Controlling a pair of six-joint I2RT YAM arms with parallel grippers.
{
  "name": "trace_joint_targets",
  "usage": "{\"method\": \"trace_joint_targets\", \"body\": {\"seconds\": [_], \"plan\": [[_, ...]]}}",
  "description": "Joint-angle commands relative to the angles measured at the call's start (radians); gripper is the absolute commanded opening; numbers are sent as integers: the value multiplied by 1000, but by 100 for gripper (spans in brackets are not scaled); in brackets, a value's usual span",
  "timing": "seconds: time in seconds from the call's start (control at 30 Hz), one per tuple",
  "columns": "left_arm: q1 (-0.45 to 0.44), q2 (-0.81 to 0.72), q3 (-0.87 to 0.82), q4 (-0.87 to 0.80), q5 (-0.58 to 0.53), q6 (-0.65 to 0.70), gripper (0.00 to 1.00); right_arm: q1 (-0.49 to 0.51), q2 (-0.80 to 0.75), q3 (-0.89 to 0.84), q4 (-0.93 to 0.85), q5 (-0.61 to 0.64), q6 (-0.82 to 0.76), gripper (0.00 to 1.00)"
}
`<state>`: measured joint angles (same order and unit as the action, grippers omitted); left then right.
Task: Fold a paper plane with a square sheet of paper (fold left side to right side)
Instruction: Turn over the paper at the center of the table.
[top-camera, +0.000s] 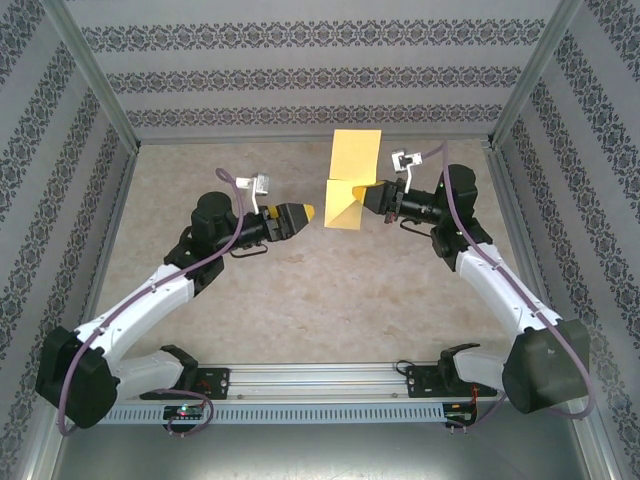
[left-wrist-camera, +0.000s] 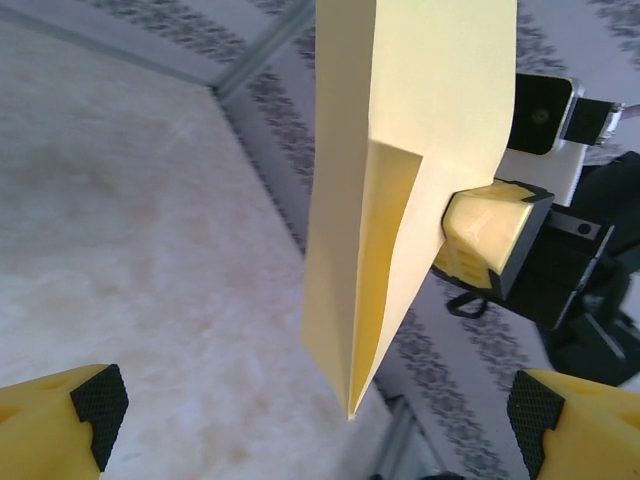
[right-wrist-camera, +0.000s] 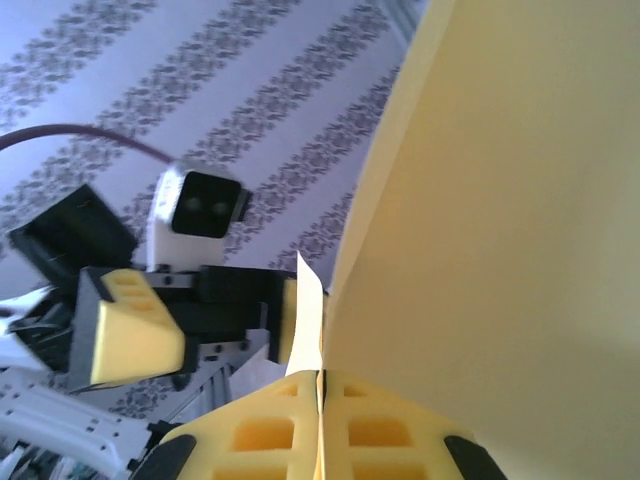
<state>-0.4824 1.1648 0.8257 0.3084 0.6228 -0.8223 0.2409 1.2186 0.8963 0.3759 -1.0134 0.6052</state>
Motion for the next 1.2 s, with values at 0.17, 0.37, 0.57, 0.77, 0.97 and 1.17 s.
{"method": "trace_joint_targets", "body": {"seconds": [0.17, 0.37, 0.57, 0.77, 0.97, 1.17], "plan": [[-46, 75, 88, 285, 185, -104, 96, 98, -22, 81, 46, -89, -6, 1], [-63, 82, 89, 349, 197, -121, 73, 108, -25, 78, 60, -86, 9, 2], [-68, 66, 86, 328, 178, -106, 34, 105, -38, 55, 51, -66, 12, 11], [-87, 27, 114, 40, 65, 67, 16, 62, -96, 38, -155, 37, -94, 38], [-203, 16, 241, -566, -417, 378, 7, 10, -184, 82, -680, 579, -342, 60], [-370, 175, 382, -960, -883, 371, 2, -65, -244, 34, -832, 913, -342, 77]]}}
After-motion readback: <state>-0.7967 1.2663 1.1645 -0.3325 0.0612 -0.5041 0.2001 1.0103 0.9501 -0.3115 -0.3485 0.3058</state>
